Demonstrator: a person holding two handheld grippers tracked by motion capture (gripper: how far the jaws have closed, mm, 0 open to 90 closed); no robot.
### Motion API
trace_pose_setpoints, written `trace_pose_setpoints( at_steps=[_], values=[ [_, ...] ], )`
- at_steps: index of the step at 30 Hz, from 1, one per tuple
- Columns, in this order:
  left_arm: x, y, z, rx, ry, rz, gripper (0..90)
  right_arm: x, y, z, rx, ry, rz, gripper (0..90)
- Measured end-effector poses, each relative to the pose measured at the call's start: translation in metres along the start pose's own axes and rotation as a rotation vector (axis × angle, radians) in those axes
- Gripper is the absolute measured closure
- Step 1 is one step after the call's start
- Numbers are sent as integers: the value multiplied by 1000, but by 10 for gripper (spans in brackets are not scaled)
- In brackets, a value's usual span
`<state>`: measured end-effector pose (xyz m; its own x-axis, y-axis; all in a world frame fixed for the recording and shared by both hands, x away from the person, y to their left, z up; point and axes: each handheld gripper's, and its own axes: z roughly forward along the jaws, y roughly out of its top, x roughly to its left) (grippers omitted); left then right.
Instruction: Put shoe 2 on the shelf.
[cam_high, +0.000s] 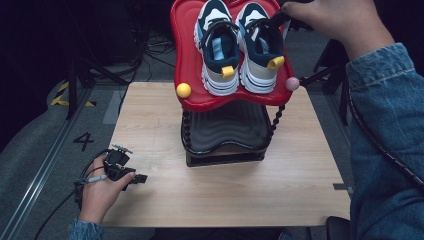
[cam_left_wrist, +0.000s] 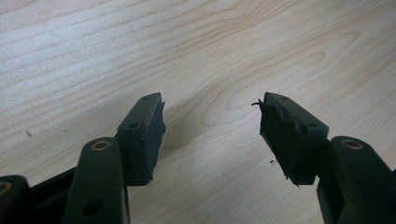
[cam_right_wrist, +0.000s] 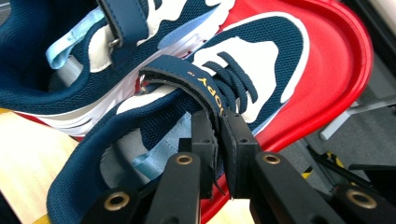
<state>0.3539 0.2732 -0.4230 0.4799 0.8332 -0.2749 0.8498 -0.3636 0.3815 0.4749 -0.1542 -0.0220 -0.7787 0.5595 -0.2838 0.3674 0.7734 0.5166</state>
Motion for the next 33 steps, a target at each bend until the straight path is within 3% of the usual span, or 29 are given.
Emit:
trace_pose_setpoints(
  at_steps=[7,14,16,17,20,25,33],
  values=[
    [0,3,1,0,-7,8,402,2,0,4,18,12,15,847],
    [0,4,2,5,-4,15,402,1,-3,0,10,4,2,822],
    [-1,5,2,3,-6,13,402,0,-6,-3,-3,13,1,803],
    [-1,5,2,5,-10,14,401,-2,-10,-8,-35,4,2,766],
    [-2,7,2,2,-11,13,402,-3,-15,-17,-64,-13,2,745],
    [-3,13,5,6,-12,29,402,-3,-33,-40,-113,1,21,699],
    [-6,25,6,4,-20,46,400,-4,-84,-52,-79,8,72,684]
  ],
)
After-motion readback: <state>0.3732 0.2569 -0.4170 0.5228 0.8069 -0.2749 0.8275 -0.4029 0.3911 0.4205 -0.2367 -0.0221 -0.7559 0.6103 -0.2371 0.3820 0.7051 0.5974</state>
